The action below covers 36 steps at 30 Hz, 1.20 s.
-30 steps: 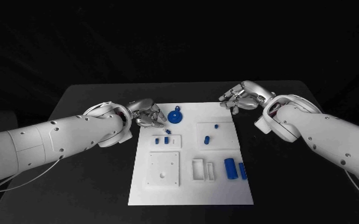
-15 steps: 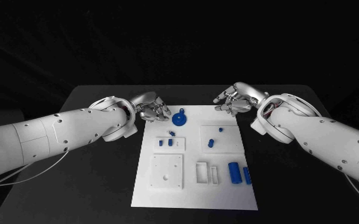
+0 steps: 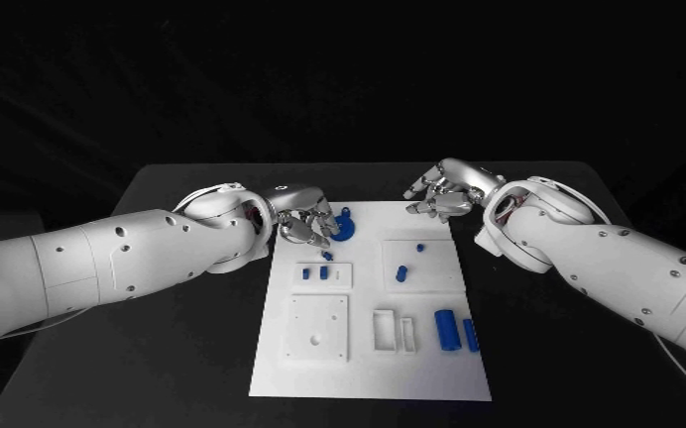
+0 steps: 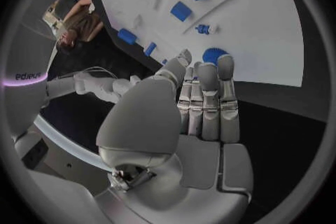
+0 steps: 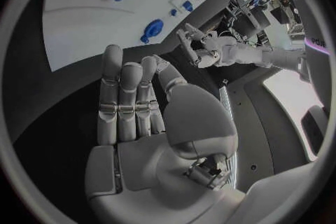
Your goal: Assemble the parts on the task board
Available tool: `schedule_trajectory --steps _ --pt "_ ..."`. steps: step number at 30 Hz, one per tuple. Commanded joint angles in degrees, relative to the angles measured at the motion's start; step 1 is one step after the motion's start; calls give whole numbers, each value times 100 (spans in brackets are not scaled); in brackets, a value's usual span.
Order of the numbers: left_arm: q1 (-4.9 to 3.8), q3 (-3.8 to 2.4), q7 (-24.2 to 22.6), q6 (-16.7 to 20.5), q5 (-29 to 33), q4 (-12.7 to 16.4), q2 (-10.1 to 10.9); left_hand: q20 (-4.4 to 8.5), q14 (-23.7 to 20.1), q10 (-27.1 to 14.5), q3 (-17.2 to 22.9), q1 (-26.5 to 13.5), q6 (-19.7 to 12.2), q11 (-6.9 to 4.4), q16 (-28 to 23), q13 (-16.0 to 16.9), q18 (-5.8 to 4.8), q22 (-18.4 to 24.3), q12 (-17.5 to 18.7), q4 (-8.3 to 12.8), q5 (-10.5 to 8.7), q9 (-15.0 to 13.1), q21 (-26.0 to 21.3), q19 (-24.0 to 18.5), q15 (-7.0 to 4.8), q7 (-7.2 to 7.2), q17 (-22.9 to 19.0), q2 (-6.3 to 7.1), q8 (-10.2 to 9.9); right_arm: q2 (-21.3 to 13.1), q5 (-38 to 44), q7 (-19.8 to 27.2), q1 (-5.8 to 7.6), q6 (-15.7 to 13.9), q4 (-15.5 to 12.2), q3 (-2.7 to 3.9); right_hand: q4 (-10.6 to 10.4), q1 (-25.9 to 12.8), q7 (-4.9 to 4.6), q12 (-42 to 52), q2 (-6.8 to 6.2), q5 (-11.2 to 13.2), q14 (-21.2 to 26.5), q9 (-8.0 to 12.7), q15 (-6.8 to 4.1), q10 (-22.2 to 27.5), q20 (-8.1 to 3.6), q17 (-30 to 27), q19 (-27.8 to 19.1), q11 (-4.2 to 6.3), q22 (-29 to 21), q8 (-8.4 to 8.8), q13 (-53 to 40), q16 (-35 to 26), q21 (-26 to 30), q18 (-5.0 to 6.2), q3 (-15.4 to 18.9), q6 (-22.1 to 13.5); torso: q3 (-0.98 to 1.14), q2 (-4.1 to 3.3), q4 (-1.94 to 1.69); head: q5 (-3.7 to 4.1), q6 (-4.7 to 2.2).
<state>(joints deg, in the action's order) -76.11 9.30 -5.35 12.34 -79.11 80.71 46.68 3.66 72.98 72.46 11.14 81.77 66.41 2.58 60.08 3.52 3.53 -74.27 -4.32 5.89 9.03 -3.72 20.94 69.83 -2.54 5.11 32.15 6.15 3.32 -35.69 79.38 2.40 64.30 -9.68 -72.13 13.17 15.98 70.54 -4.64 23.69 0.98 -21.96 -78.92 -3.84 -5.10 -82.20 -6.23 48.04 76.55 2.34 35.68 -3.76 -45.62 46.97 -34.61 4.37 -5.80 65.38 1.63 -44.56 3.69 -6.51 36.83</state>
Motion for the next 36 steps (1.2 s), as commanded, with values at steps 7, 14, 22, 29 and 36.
schedule_trajectory --steps 7,14,22,29,36 --pt "-30 16 352 -564 -1521 17 -143 -88 5 -249 149 14 -177 80 41 -3 172 -108 84 -147 73 3 -140 52 78 28 -147 189 24 13 -33 -53 3 -98 -20 4 6 -30 6 -56 31 -31 -47 4 -15 -20 -1 21 -29 -6 47 21 -9 -53 74 32 -55 -26 2 -2 -1 37 6" --pt "-32 63 475 -714 -1733 -64 -258 -90 -19 -266 282 38 -183 81 107 -4 184 -179 86 -195 185 3 -182 71 77 38 -219 220 24 6 -92 -35 2 -114 -26 4 4 -36 6 -59 30 -43 -53 4 -16 -25 -2 26 -22 -6 61 21 -9 -59 85 32 -57 -33 -3 1 -3 48 18" --pt "-27 168 543 -739 -1855 -229 -407 -100 -23 -295 311 13 -239 98 141 -4 191 -177 84 -257 186 6 -198 94 91 68 -262 231 23 -5 -156 -18 2 -128 -27 4 4 -36 6 -59 30 -43 -53 4 -16 -25 -2 26 -22 -6 61 21 -9 -59 85 32 -57 -33 -4 -2 2 57 33" --pt "-22 193 536 -742 -1848 -278 -475 -114 -14 -253 318 -7 -236 103 165 -3 208 -173 84 -329 185 6 -215 122 108 88 -291 228 24 -11 -173 -10 2 -129 -28 4 1 -57 6 -83 25 -53 -67 3 -15 -35 -2 62 11 -5 162 20 -16 -100 186 28 -68 -37 0 0 -3 81 45" --pt "-12 205 543 -762 -1836 -304 -532 -115 -6 -212 327 6 -227 94 185 -2 213 -176 81 -354 188 5 -220 138 107 90 -300 216 26 -15 -196 6 2 -116 -37 4 1 -57 6 -83 25 -53 -67 3 -15 -35 -2 62 11 -5 162 20 -16 -100 186 28 -68 -37 4 -6 4 98 42"
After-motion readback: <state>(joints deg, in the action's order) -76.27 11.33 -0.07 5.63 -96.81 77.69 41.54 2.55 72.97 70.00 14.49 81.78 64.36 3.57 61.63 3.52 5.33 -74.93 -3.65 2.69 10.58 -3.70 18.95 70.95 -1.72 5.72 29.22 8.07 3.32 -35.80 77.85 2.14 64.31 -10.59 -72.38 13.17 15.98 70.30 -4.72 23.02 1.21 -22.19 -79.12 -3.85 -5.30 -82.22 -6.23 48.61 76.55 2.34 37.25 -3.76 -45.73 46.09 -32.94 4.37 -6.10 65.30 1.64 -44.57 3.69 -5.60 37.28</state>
